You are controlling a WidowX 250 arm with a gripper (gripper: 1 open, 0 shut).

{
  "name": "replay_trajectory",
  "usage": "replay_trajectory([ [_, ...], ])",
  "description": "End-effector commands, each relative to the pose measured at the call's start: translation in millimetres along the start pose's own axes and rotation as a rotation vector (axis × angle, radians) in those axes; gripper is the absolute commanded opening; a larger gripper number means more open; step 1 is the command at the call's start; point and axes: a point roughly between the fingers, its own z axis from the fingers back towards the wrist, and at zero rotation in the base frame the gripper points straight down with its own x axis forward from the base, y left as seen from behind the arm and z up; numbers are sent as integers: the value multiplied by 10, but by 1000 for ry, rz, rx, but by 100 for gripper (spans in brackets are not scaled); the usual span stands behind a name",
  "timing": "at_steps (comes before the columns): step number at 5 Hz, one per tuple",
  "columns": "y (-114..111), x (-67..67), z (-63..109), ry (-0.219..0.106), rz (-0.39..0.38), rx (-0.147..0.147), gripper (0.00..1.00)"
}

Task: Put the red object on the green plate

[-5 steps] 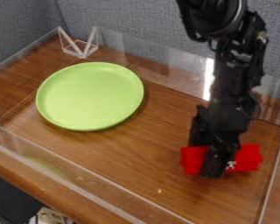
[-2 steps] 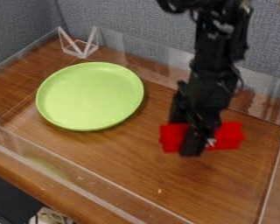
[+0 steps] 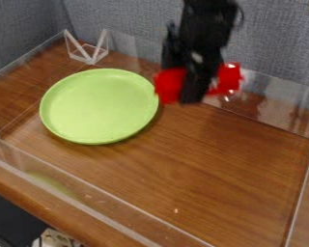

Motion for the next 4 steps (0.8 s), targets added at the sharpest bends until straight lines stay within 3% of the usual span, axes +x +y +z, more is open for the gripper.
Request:
replay_trajectory([
  [1,223,222,203,-55,67,21,0],
  [2,158,425,224,-64,89,0,0],
  [4,-216,612,407,-87,-29,-3,0],
])
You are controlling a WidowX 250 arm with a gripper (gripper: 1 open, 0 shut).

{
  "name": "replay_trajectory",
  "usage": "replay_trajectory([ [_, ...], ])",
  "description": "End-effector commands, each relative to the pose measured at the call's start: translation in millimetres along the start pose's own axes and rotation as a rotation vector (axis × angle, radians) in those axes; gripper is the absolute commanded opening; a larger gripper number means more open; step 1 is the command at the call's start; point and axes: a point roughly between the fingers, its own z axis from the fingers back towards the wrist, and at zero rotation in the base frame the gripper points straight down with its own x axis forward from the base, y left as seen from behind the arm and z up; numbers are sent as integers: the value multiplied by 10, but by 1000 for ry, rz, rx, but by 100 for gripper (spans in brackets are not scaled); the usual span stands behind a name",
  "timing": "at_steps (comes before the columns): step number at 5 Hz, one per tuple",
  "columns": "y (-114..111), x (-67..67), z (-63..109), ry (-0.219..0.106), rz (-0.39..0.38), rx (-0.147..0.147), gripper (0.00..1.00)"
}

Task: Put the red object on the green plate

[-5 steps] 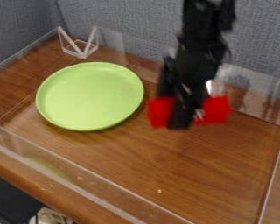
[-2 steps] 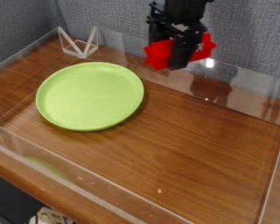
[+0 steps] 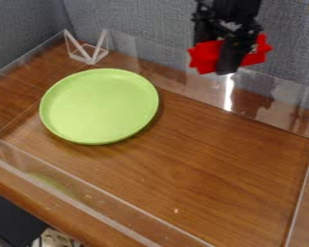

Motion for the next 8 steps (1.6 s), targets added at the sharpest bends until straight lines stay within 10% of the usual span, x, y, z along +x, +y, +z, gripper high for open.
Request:
replay_trajectory([
  [1,-63,-93,266,-72,-6,28,0],
  [3,-70,-360,384,-102,2,54,0],
  [5,-30,-530,138,-90,-35,35,0],
  [8,15,-382,54,-83,-103,17,0],
])
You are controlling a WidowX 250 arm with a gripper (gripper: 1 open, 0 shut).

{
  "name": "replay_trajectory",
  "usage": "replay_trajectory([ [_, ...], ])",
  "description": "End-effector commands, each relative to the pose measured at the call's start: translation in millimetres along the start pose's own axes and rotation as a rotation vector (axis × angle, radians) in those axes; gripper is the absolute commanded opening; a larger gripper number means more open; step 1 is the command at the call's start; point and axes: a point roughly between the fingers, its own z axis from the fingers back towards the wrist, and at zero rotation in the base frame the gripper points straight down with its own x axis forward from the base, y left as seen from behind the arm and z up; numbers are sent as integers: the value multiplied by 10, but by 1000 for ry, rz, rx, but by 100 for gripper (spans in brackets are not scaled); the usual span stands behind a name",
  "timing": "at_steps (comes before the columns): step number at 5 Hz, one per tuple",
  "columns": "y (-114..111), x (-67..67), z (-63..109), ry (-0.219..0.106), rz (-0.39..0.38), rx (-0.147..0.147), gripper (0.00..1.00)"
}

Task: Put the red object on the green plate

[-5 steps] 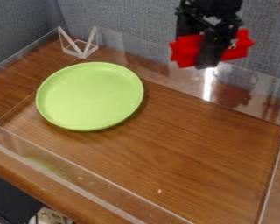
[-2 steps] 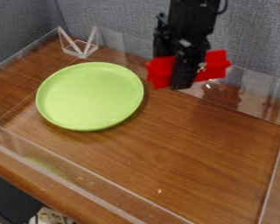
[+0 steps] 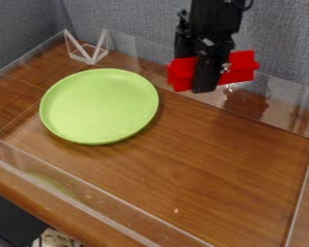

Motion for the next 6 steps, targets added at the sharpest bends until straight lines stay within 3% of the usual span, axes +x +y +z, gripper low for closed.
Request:
replay_trajectory([
  [1,178,-323,357,-59,31,56,0],
  [2,481,-747,195,-45,104,43,0],
  [4,853,-1139,-203,-38,88,13,0],
  [5,938,-1226,-365,-34,56,9,0],
  [6,914,-1215,-293,-54,-3,18,0],
])
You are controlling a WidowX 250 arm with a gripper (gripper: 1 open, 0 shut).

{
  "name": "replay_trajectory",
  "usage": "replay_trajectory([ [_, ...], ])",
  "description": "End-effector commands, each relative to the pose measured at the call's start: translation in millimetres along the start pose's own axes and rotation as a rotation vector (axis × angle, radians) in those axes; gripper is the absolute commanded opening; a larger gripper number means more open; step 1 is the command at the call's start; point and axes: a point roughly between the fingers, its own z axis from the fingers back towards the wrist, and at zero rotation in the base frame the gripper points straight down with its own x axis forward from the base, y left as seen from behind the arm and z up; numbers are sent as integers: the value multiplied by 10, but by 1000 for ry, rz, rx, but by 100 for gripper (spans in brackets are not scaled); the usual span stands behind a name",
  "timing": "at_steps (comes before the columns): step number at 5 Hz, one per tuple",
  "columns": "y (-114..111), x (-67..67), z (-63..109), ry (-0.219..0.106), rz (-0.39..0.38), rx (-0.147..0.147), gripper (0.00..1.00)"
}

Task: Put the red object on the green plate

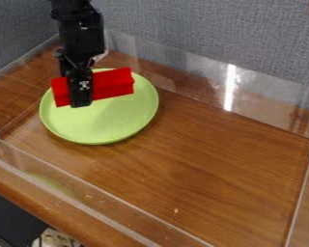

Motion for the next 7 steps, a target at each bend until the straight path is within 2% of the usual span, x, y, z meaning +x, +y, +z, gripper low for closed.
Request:
replay_trajectory([
  [1,-113,175,424,-55,10,83,0],
  [2,-265,461,608,-79,2,104,0],
  [3,-321,494,389,-71,10,87,0],
  [4,-313,467,185,-60,30,70,0],
  [5,-248,457,93,-55,58,57,0],
  [7,-106,265,129,-83,142,57,0],
])
